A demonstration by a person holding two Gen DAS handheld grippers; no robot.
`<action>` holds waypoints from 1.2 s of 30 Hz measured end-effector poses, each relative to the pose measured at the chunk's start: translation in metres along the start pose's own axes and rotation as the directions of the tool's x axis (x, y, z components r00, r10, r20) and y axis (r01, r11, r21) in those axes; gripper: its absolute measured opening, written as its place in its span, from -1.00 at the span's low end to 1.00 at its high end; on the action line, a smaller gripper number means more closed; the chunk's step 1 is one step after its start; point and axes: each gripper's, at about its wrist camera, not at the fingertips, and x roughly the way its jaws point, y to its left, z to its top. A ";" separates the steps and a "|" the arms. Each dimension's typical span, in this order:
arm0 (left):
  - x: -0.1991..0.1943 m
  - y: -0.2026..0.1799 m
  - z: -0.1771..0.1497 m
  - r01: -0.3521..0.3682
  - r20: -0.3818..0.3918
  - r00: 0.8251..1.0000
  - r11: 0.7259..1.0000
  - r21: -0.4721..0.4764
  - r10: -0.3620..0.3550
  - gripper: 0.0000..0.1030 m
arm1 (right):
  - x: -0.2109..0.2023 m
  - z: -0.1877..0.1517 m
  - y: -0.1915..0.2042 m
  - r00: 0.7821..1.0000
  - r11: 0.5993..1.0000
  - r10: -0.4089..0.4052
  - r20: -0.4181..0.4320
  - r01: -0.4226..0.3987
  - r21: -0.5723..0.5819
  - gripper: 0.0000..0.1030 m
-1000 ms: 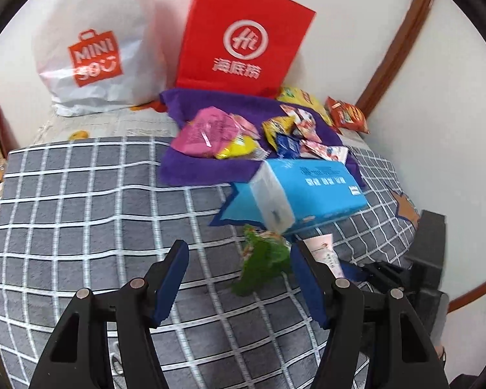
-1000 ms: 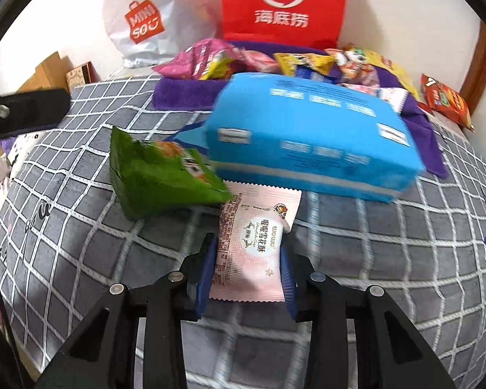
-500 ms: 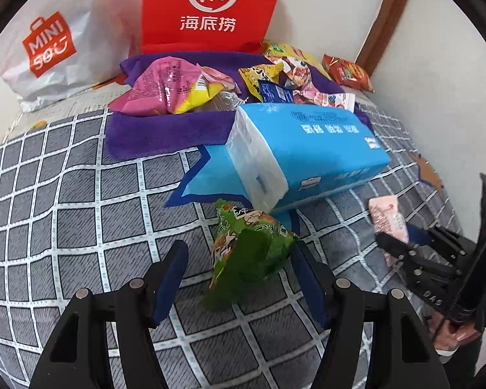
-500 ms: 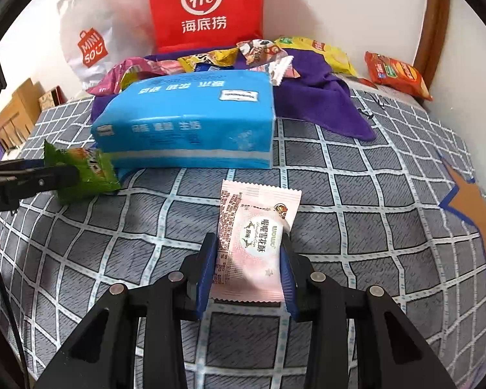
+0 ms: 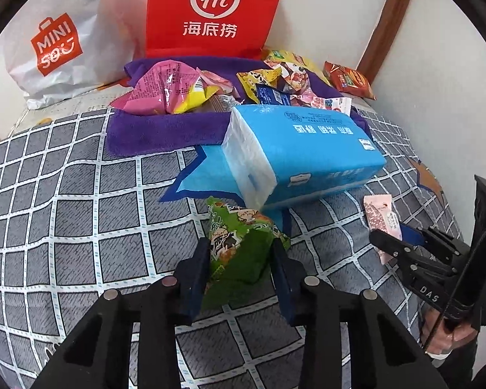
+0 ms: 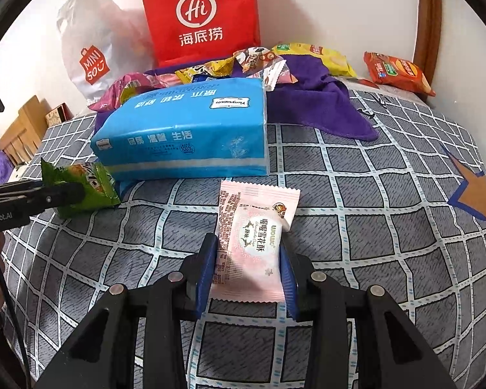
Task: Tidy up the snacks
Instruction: 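Grasp the pink-white wafer packet with the right tool while the left tool grasps the green snack bag, then lift and carry both held packets over the purple towel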
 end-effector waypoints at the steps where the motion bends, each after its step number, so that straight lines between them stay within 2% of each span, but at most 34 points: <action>1: -0.001 0.000 0.000 0.000 0.002 1.000 1.000 -0.001 0.000 -0.34 | 0.000 0.000 0.001 1.000 1.000 -0.004 0.000 0.004 -0.003 -0.28; 16: -0.025 -0.004 -0.002 0.004 0.034 0.999 1.000 -0.006 -0.004 -0.36 | -0.011 -0.002 0.001 0.999 0.999 -0.040 0.011 0.040 -0.009 -0.29; 25: -0.042 -0.007 -0.005 0.019 0.052 0.998 1.000 -0.012 -0.019 -0.36 | -0.036 0.003 0.004 0.999 1.000 -0.025 0.048 0.026 -0.012 -0.29; 36: -0.074 -0.016 0.004 0.028 0.095 0.995 1.000 -0.013 -0.027 -0.37 | -0.079 0.024 0.017 0.992 0.997 -0.047 0.115 0.052 -0.048 -0.29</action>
